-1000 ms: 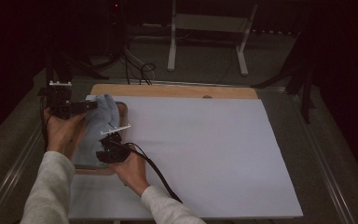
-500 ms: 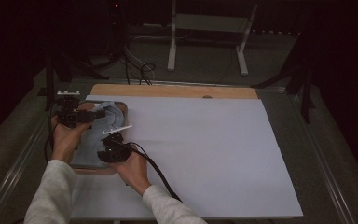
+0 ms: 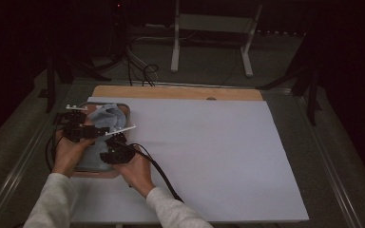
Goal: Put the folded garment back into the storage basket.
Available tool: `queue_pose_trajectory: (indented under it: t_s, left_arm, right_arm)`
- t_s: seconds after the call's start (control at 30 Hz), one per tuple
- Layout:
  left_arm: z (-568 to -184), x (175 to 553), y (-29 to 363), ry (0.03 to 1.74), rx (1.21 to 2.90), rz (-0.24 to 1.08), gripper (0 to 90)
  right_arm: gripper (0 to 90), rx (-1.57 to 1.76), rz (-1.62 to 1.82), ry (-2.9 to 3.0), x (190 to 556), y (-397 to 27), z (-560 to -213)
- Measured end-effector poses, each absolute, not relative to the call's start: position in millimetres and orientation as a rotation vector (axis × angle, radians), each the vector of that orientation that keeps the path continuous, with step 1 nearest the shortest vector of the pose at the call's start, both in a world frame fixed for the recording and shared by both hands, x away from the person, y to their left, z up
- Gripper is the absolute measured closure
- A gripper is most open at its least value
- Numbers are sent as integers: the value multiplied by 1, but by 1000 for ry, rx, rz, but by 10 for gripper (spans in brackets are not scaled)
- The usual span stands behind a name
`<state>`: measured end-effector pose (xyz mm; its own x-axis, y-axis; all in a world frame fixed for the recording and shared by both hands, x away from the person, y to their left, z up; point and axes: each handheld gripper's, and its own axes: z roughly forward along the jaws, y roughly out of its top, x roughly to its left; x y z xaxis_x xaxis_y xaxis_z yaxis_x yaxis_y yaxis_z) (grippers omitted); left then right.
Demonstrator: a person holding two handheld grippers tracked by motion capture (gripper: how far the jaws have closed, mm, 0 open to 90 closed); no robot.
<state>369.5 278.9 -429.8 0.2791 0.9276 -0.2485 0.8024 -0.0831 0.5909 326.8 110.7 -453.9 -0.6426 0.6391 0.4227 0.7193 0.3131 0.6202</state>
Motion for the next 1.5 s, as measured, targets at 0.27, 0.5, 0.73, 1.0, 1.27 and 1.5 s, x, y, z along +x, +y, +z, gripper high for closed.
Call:
queue_pose_trajectory:
  t_s: [0.27, 0.5, 0.73, 1.0, 1.27, 1.5]
  left_arm:
    - [-440, 370, 274, 1540, 1997, 197, 689]
    - [-446, 373, 274, 1574, 2010, 197, 714]
    - [-451, 374, 273, 1598, 2009, 206, 710]
    - [-447, 373, 268, 1582, 2002, 228, 647]
    - [-442, 367, 265, 1517, 1975, 230, 498]
    - [-435, 358, 259, 1453, 1950, 306, 269]
  right_arm:
    - [776, -1282, -1270, -2456, 331, 108, -450]
    - [598, -1226, -1313, -2569, 331, 103, -449]
    - [388, -1156, -1466, -2701, 333, 88, -439]
    - [287, -1144, -1521, -2731, 337, 76, -431]
    - [231, -1148, -1523, -2721, 338, 68, -430]
    - [177, -1173, -1548, -2713, 339, 57, -430]
